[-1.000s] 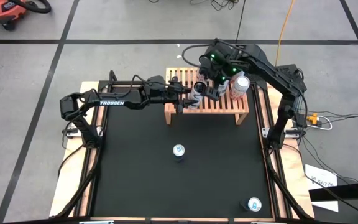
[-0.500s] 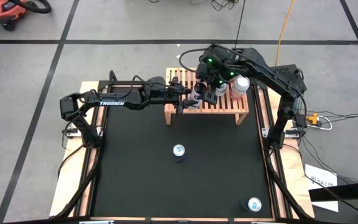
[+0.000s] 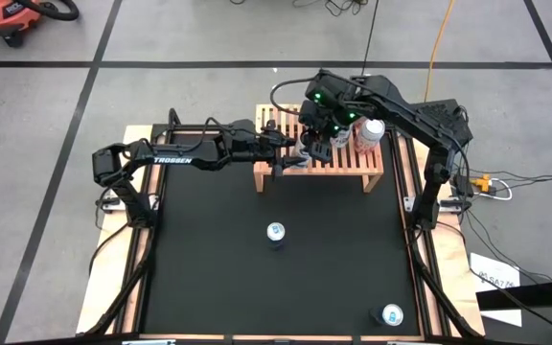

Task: Place canned beverage on shelf
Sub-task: Put the white soda can on the shelf

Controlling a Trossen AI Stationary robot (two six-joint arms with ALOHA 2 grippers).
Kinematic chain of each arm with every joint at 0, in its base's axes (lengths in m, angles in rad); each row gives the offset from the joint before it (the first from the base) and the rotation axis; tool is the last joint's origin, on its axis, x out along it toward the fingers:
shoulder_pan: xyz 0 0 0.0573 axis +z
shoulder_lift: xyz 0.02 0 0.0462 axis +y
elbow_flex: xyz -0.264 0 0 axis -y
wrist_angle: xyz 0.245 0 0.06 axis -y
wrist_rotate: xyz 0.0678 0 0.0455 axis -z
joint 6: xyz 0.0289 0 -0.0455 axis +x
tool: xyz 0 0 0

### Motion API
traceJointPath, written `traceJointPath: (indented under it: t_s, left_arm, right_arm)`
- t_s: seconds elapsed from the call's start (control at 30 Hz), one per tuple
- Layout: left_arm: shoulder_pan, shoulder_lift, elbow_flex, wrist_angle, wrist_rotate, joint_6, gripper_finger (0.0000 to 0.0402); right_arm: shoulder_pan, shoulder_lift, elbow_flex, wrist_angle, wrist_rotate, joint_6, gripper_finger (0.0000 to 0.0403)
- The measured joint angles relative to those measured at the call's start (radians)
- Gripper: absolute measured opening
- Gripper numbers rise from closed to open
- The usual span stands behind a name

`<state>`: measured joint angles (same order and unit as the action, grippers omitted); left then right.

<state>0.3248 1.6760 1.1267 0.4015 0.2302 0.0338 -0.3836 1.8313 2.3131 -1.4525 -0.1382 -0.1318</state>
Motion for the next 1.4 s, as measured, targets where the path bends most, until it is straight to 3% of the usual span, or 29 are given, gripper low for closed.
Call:
traceJointPath:
  t_s: [0.1, 0.2, 0.53, 1.2, 1.4]
  left_arm:
    - [0.0, 0.0, 0.0, 0.0, 0.0, -0.003, 0.0212]
    - [0.0, 0.0, 0.0, -0.001, 0.0, -0.002, 0.0212]
    - [0.0, 0.0, 0.0, 0.0, 0.001, 0.001, 0.0212]
    - [-0.002, 0.0, 0.0, 0.001, 0.008, 0.033, 0.0212]
    - [-0.002, 0.0, 0.0, 0.002, 0.008, 0.033, 0.0212]
  right_arm:
    - [0.0, 0.0, 0.0, -0.004, -0.032, -0.001, 0.0238]
    - [0.004, 0.0, 0.0, -0.004, -0.029, 0.003, 0.0236]
    - [0.006, 0.0, 0.0, -0.002, -0.046, 0.004, 0.0315]
    - [0.006, 0.0, 0.0, -0.007, -0.019, -0.017, 0.0328]
    - [0.006, 0.001, -0.018, -0.01, -0.02, -0.039, 0.0315]
